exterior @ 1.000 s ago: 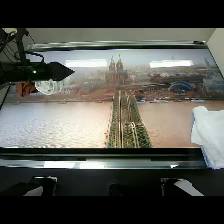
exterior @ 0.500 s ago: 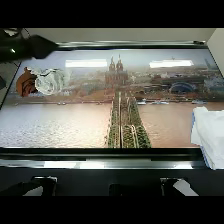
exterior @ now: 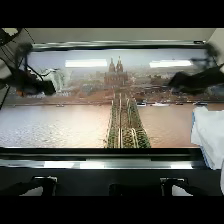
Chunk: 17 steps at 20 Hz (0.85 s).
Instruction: Fold the shirts.
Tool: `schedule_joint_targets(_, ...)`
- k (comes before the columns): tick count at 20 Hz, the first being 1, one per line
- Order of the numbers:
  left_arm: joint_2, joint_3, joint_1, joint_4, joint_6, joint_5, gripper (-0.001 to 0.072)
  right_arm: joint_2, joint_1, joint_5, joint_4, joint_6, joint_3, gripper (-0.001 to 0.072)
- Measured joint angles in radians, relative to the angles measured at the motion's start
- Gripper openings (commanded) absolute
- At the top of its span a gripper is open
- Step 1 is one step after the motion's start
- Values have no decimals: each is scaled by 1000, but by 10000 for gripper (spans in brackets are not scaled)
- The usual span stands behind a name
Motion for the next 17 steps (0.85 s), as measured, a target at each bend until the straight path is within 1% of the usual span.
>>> schedule_joint_targets(3, 85, -245, -18, 2, -55, 58, 614, -26, 150, 11, -67, 61, -90, 683)
schedule_joint_targets(6, 129, -367, -25, 2, -84, 113, 614, -34, 225, 7, -106, 96, -130, 682)
schedule_joint_targets(10, 145, -421, -29, 5, -100, 142, 614, -39, 260, 8, -122, 115, -147, 682)
schedule_joint_targets(17, 152, -439, -29, 5, -107, 153, 613, -40, 271, 8, -130, 123, -153, 682)
